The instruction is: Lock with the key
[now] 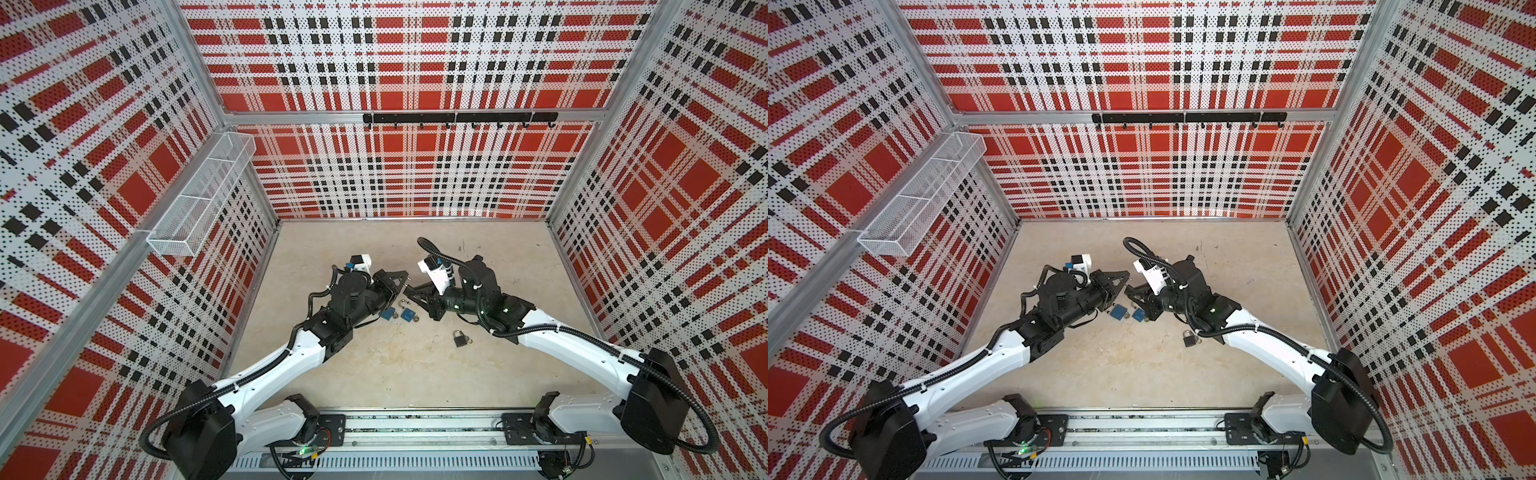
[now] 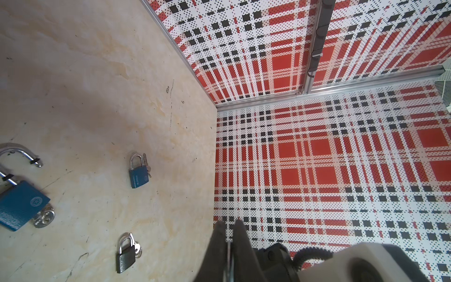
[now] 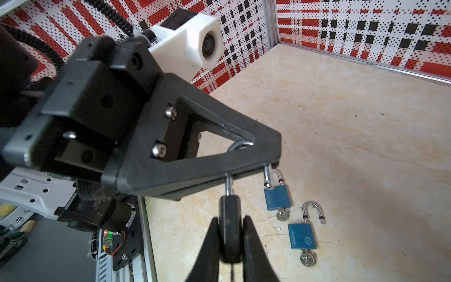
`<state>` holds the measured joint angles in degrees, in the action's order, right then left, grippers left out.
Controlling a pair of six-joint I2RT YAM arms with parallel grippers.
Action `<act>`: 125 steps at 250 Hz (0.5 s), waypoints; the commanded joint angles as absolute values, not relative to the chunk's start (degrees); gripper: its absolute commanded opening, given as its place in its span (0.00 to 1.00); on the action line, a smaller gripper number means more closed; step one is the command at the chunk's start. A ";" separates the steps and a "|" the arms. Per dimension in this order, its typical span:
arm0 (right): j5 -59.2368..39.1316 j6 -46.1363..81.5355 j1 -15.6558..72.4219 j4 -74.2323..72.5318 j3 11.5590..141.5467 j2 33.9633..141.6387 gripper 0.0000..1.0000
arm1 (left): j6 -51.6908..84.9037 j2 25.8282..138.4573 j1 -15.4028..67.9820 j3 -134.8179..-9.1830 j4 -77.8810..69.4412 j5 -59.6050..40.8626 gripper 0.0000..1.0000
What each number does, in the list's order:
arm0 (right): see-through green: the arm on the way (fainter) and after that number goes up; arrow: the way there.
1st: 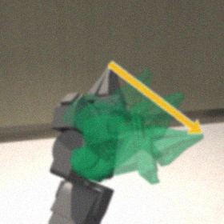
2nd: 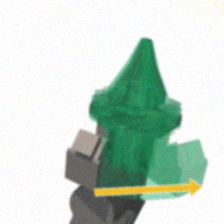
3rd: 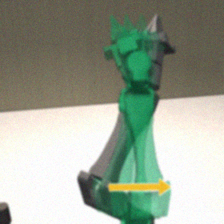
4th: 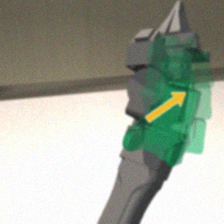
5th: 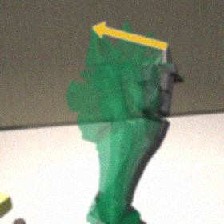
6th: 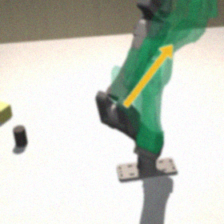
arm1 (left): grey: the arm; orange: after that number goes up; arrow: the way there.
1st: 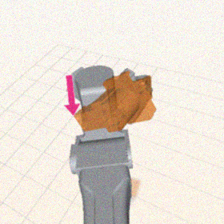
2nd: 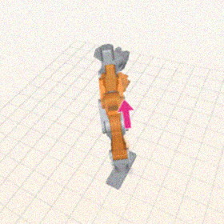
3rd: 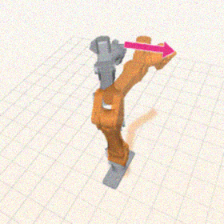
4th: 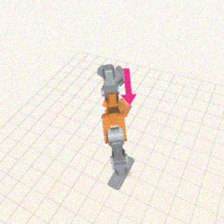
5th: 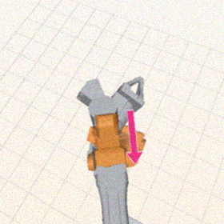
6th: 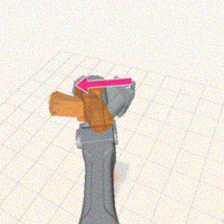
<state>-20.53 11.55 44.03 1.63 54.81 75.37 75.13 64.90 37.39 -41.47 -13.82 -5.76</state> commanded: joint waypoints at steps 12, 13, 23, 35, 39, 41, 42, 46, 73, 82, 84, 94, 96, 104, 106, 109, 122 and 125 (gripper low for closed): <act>-22.56 12.61 43.60 2.70 56.90 73.27 0.00 | 71.06 62.05 34.78 -44.41 -12.99 -8.26 0.47; -22.66 12.63 43.55 2.89 56.97 73.15 0.00 | 70.86 61.96 34.66 -44.48 -12.74 -8.30 0.47; -23.85 12.74 43.32 4.70 57.61 72.84 0.00 | 68.96 60.92 33.48 -45.18 -10.28 -9.19 0.48; -25.34 12.74 43.00 6.74 58.31 72.45 0.00 | 66.29 59.60 32.02 -45.76 -7.42 -10.22 0.49; -25.79 12.70 42.78 7.54 58.52 72.28 0.00 | 65.21 59.16 31.56 -45.92 -6.49 -10.53 0.50; -25.96 12.73 42.75 7.95 58.71 72.25 0.00 | 64.71 58.93 31.33 -46.02 -6.02 -10.78 0.50; -26.07 12.74 42.78 8.15 58.71 72.16 0.00 | 64.43 58.82 31.22 -46.08 -5.78 -10.88 0.50; -26.53 12.72 42.67 8.93 58.94 72.04 0.00 | 63.27 58.45 30.68 -46.35 -4.70 -11.27 0.50; -30.19 12.30 42.15 13.88 60.45 71.19 0.00 | 54.66 57.22 28.40 -48.20 1.97 -14.39 0.49; -32.15 12.64 41.84 14.72 60.88 70.97 0.00 | 51.68 57.43 28.14 -48.72 3.14 -15.84 0.48; -32.76 12.74 41.84 14.87 61.01 70.94 0.00 | 50.98 57.45 28.11 -48.76 3.16 -16.22 0.47; -35.55 13.43 41.56 15.62 61.43 70.93 0.00 | 47.70 57.82 28.04 -48.97 3.31 -18.22 0.45; -36.11 13.62 41.50 15.70 61.52 70.93 0.00 | 47.19 57.94 28.08 -49.03 3.33 -18.55 0.44; -38.89 14.50 41.31 15.90 61.80 70.97 0.00 | 45.74 58.30 28.10 -49.08 3.31 -19.79 0.42; -39.47 14.68 41.24 15.95 61.92 71.00 0.00 | 45.47 58.34 28.05 -49.03 3.27 -20.17 0.42; -40.26 14.90 41.18 16.06 62.03 71.01 0.00 | 44.95 58.48 28.07 -49.03 3.33 -20.85 0.41; -43.07 15.95 40.96 16.35 62.46 71.10 0.00 | 43.41 58.87 28.28 -48.73 1.51 -23.70 0.39; -43.63 16.21 40.88 16.46 62.56 71.18 0.00 | 43.15 58.96 28.30 -48.63 1.05 -24.18 0.38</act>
